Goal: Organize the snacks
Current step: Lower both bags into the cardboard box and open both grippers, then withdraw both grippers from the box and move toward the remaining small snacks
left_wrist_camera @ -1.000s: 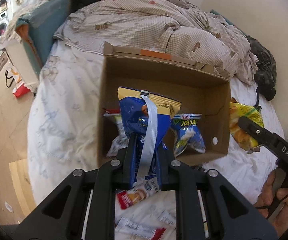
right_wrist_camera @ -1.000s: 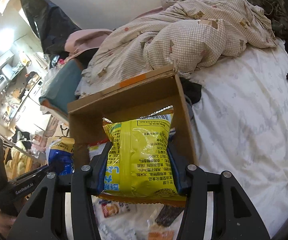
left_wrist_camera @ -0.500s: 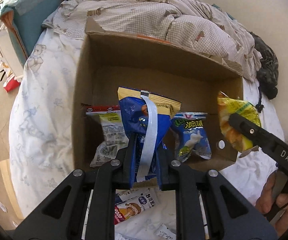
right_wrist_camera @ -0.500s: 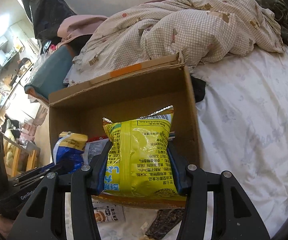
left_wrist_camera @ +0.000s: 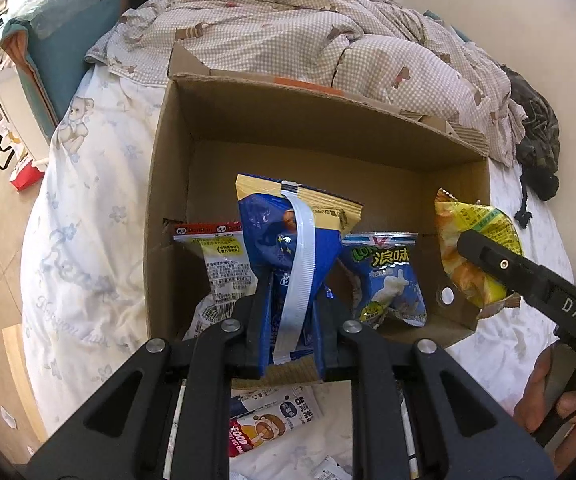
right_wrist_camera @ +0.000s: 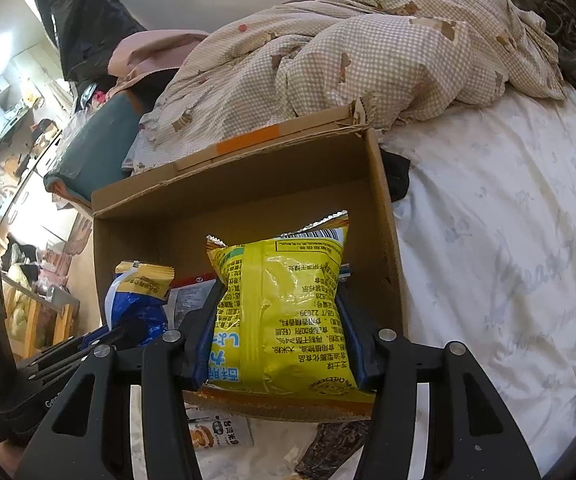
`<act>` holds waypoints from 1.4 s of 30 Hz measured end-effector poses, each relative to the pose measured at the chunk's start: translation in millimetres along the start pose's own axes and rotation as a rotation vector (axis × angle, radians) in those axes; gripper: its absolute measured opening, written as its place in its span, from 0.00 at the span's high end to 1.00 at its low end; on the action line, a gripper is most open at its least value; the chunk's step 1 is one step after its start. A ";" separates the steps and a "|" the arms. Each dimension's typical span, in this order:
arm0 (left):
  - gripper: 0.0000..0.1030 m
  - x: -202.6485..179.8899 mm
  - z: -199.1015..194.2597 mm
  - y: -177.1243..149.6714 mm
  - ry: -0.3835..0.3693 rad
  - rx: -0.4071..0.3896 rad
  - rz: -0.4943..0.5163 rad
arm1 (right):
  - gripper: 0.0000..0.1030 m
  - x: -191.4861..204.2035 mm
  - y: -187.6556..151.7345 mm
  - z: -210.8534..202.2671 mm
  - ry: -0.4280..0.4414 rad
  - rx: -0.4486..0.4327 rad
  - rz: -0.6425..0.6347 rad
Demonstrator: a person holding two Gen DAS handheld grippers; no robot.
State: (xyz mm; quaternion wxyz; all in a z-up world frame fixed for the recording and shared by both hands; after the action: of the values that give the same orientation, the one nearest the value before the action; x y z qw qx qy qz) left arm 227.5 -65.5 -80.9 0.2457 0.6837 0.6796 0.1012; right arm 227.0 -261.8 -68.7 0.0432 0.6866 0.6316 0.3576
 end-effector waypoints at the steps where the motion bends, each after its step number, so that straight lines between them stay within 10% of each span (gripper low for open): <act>1: 0.85 -0.2 1.8 -0.8 -0.004 0.018 0.001 | 0.41 -0.3 0.4 -0.8 0.008 -0.001 0.003; 8: 0.26 -1.3 -7.6 -1.4 0.028 -0.029 0.013 | 0.23 0.7 1.7 -6.1 0.004 -0.030 -0.002; 42: 0.26 30.1 -92.6 -40.4 0.032 -0.232 0.038 | 0.23 14.5 -44.2 -71.8 -0.041 -0.098 -0.049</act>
State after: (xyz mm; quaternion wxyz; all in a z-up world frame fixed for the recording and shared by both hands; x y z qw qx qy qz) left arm 149.9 -19.4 -26.5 0.3102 0.6617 0.6542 0.1948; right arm 150.1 -268.2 -31.8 0.0983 0.6751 0.6288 0.3730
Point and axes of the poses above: each gripper's, at about its wrist camera, not at the fingertips, and z roughly the way its jaws point, x to its left, y to its top, the point moved 2 cm from there along z, roughly the way its jaws point, and after that the axes turned 2 degrees about x, right-handed, at the moved point
